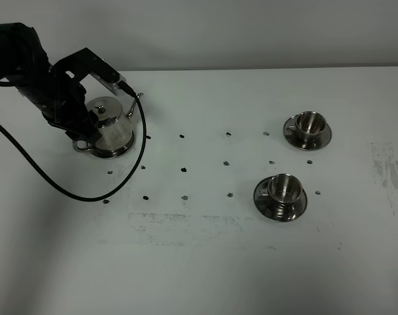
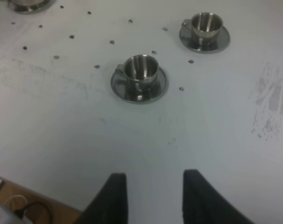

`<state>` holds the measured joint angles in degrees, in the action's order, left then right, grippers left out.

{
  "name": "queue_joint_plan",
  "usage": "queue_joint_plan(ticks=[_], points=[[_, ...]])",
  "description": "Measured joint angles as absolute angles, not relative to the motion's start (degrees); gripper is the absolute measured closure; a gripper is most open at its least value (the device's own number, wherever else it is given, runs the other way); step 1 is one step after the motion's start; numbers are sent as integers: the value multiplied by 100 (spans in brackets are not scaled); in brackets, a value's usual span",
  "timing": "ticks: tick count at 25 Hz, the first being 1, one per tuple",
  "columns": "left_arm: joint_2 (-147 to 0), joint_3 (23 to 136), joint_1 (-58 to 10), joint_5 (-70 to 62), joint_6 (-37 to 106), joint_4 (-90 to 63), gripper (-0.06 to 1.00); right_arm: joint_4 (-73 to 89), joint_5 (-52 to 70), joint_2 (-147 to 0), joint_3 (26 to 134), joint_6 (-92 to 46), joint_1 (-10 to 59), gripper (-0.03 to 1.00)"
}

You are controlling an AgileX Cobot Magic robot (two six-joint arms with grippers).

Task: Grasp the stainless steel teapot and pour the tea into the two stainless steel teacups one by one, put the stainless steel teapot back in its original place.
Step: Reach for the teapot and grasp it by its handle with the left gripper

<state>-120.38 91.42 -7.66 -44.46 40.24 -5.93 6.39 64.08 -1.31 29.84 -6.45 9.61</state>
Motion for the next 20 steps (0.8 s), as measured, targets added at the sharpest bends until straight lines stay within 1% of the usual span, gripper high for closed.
queue_joint_plan(ticks=[12, 20], points=[[-12221, 9142, -766, -4416, 3970, -593, 42, 639, 6408, -131, 2984, -645, 961, 66], [-12228, 9142, -766, -4114, 3964, -632, 42, 639, 6408, -131, 2984, -645, 961, 66]])
